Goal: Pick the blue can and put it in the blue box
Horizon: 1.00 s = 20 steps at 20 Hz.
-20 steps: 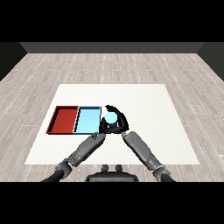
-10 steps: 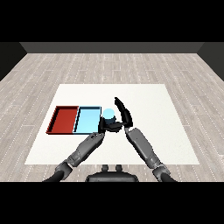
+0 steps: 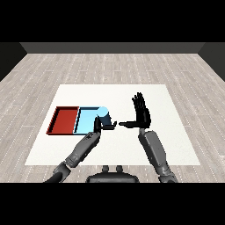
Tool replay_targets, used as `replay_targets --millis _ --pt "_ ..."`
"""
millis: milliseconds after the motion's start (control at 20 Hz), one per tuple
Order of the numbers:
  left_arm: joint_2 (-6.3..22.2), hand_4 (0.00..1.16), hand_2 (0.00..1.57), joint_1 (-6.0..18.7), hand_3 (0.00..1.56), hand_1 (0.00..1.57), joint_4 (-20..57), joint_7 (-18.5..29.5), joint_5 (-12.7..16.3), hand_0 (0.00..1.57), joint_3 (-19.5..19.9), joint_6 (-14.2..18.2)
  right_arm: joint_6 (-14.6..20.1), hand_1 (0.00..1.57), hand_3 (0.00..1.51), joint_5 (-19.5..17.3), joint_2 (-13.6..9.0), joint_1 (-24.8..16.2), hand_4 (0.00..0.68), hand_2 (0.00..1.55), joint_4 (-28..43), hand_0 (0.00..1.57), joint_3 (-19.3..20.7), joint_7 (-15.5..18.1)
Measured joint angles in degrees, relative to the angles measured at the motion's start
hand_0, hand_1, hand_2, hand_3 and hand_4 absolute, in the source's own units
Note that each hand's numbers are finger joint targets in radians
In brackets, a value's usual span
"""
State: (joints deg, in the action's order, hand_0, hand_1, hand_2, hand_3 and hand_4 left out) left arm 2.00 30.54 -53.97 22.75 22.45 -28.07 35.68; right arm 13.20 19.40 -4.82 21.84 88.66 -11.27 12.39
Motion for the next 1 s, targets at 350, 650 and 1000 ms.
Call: replay_targets --millis 350,650,1000 --pt "6.5 1.13 1.56 2.5 1.47 1.57 -0.1 -4.1 -1.5 1.57 5.0 -0.6 -2.4 0.00 0.00 4.3 -4.0 -7.8 0.000 0.00 8.9 0.00 6.7 -0.4" --pt "10.3 1.10 1.57 6.4 1.51 1.57 8.9 -6.0 -2.3 1.57 10.4 -4.0 -4.0 0.00 0.00 4.6 -4.3 -10.2 0.000 0.00 6.9 0.00 9.7 2.1" --pt "10.8 1.02 1.57 14.2 1.44 1.57 27.0 -9.8 -4.0 1.57 13.7 -5.7 -5.5 0.00 0.00 5.6 -4.6 -7.8 0.000 0.00 1.1 0.00 12.7 3.4"
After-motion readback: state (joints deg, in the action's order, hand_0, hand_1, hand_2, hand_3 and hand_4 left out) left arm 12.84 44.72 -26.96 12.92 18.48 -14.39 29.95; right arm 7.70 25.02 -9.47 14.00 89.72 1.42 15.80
